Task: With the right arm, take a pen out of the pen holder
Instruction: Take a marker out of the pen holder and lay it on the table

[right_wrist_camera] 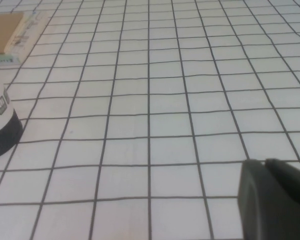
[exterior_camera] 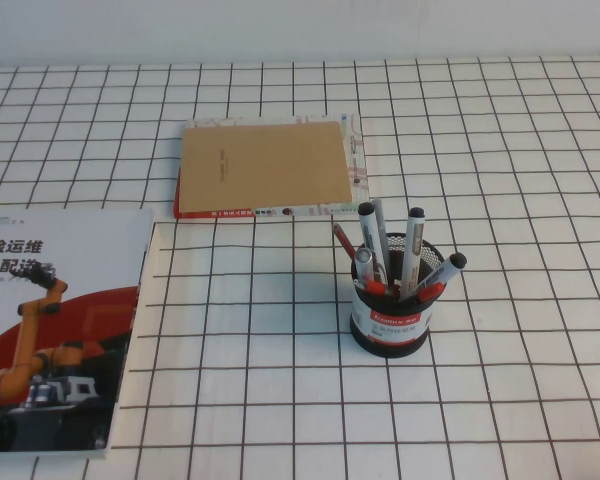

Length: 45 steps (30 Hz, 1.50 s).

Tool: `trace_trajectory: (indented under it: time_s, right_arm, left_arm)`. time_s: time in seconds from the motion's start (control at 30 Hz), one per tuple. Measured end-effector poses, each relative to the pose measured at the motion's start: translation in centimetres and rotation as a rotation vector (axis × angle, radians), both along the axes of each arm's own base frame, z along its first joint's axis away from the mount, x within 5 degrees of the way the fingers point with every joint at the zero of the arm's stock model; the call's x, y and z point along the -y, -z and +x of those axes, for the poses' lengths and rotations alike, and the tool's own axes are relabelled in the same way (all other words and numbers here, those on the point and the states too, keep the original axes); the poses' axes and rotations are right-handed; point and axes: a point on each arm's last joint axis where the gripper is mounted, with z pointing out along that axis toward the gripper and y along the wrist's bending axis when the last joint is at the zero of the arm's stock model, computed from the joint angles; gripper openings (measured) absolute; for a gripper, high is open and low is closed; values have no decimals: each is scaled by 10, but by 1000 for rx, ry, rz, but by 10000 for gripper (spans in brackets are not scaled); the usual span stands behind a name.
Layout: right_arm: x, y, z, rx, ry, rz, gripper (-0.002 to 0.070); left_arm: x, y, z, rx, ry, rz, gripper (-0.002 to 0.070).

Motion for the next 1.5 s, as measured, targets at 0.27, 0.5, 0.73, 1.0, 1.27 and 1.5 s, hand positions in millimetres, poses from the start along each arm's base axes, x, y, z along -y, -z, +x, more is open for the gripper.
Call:
trace_trajectory:
  time_s: [0.27, 0.5, 0.73, 1.0, 1.27, 1.5]
  right_arm:
    - [-1, -1, 0, 10, -2, 50, -17]
    - [-3, -8, 2, 75, 6, 179, -17]
    - [-2, -24, 3, 218, 66, 604, -16]
    - [-1, -26, 3, 235, 82, 686, -17]
    - [-17, -65, 8, 25, -52, 607, -16]
    - [-26, -100, 53, -254, -142, 398, -17]
  left_arm:
    - [0, 0, 0, 0, 0, 0, -4]
    - [0, 0, 0, 0, 0, 0, -4]
    - [0, 0, 0, 0, 0, 0, -4]
    - [0, 0, 0, 0, 0, 0, -4]
    - [0, 0, 0, 0, 0, 0, -4]
    - [0, 0, 0, 0, 0, 0, -4]
